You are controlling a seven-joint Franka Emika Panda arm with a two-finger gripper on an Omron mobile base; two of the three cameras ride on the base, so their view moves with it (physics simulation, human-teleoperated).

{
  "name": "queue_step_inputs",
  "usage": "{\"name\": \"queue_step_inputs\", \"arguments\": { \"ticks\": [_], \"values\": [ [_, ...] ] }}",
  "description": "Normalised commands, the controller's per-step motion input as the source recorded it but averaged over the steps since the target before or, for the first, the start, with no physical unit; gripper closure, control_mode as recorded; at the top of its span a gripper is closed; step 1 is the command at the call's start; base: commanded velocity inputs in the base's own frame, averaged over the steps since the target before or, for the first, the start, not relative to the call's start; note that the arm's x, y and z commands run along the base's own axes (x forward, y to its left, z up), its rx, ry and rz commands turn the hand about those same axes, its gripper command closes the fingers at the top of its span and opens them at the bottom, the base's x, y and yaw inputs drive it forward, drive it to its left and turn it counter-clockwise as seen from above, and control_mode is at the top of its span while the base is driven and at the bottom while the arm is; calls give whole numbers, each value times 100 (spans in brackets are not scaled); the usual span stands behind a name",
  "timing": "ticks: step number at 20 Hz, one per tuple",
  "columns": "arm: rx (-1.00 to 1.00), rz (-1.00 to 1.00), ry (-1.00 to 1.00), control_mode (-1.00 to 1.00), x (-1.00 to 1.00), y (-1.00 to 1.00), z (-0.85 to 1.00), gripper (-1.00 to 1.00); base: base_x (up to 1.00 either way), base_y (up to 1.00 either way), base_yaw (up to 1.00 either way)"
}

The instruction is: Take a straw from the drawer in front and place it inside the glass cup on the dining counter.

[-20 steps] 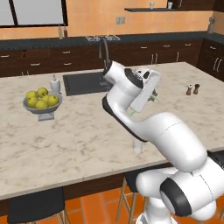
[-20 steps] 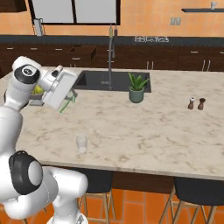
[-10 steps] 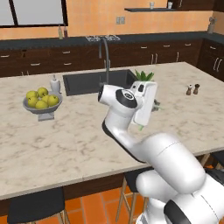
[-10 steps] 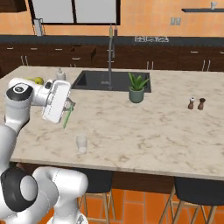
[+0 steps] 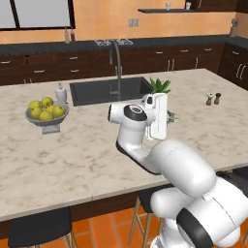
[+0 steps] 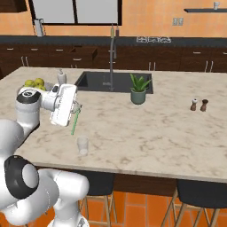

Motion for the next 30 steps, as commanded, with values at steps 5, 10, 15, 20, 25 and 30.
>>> {"name": "queue_step_inputs", "arguments": {
  "ticks": [5,10,15,20,25,30],
  "values": [
    [-10,-6,-1,-100,16,8,-42,100,0,0,0],
    [-7,-6,-13,-100,2,11,-30,100,0,0,0],
    [-9,-6,-20,-100,14,4,-14,100,0,0,0],
    [-4,-5,-15,-100,8,2,-13,100,0,0,0],
    [0,-6,-3,-100,0,7,-11,100,0,0,0],
    [0,-6,0,-100,0,7,-16,100,0,0,0]
  ]
}}
